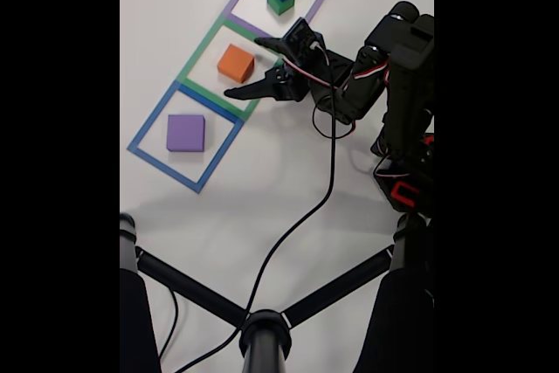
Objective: Tower of hanoi
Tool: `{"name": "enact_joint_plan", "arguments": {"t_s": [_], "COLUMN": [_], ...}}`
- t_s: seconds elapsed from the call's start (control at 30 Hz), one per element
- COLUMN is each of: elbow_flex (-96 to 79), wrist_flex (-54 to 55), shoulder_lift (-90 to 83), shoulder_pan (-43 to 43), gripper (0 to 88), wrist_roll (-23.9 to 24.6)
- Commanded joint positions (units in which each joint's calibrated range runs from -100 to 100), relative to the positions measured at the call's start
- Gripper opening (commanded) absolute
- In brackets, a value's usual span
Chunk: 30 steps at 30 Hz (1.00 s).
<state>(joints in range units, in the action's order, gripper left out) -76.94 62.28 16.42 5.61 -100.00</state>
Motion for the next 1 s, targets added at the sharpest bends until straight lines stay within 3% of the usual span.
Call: {"name": "enact_joint_plan", "arguments": {"t_s": [0.0,0.47,0.97], "elbow_flex": [2.3,3.7,5.2], "wrist_flex": [2.5,3.9,3.9], "shoulder_lift": [1.4,5.0,6.6], "shoulder_pan": [-1.4,-2.4,-3.4], "gripper": [41.9,38.2,25.2], "wrist_roll": [0.0,0.0,0.0]}}
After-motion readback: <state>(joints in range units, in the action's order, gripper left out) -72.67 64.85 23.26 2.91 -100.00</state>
